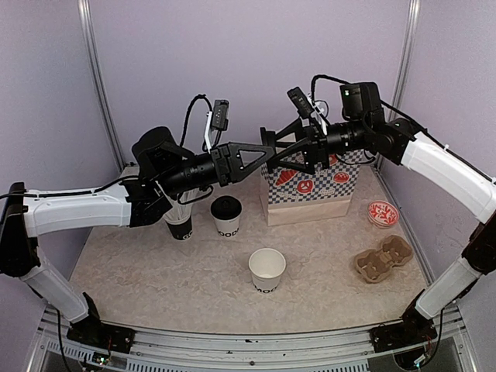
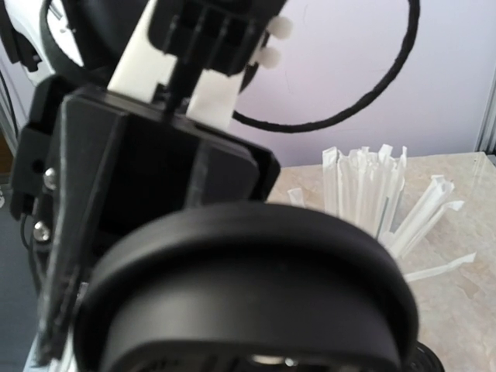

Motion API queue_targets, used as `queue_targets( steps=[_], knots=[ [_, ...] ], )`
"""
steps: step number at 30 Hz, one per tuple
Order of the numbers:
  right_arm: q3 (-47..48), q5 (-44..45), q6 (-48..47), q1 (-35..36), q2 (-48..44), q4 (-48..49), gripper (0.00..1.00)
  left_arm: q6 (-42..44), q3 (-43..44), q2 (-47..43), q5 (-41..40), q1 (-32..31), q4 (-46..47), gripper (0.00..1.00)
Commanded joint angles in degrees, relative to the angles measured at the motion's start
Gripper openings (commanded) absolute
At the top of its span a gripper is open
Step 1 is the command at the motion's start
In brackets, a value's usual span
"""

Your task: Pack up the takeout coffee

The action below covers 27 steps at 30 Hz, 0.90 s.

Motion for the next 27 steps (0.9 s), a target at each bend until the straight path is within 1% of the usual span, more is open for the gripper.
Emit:
queue_targets(
  steps=[1,9,12,13,15,19,22,24,27],
  knots=[
    [-1.4,0.1,-1.0,0.5,0.1,0.4,0.7,2.8,-0.2,-1.2,-3.1,0.0,-4.3,0.29],
    [-5.1,0.9,-2.9,-1.0,-0.2,-0.1,0.68,7.9,-2.4,-6.6,-7.0,0.0,-15.7,0.36],
    [-5.9,2.4,-5.4,-2.1,-0.7,-2.5,0.68,9.4,-4.5,-9.6,-9.4,-0.5,-21.8,0.37],
    [-6.1,3.4,-8.0,-2.1,-1.0,-3.9,0.68,10.3,-5.1,-10.8,-11.4,-1.3,-25.0,0.37],
    [-6.3,4.1,-12.5,-2.1,-1.3,-7.7,0.68,12.4,-5.9,-12.0,-18.6,-3.3,-32.1,0.37],
    [-6.9,4.1,-20.5,-2.0,-1.2,-15.4,0.68,13.3,-7.4,-11.3,-28.5,-7.6,-43.7,0.35],
    [-5.9,4.7,-26.7,-1.1,-0.3,-22.0,0.69,12.4,-9.1,-9.6,-33.6,-10.2,-47.7,0.35],
    [-4.2,6.6,-31.2,0.4,1.1,-27.3,0.69,10.9,-10.1,-8.3,-34.8,-10.5,-49.5,0.34],
    [-2.3,10.2,-35.8,3.1,2.9,-33.7,0.69,8.8,-11.9,-7.6,-36.3,-10.4,-49.3,0.33]
  ],
)
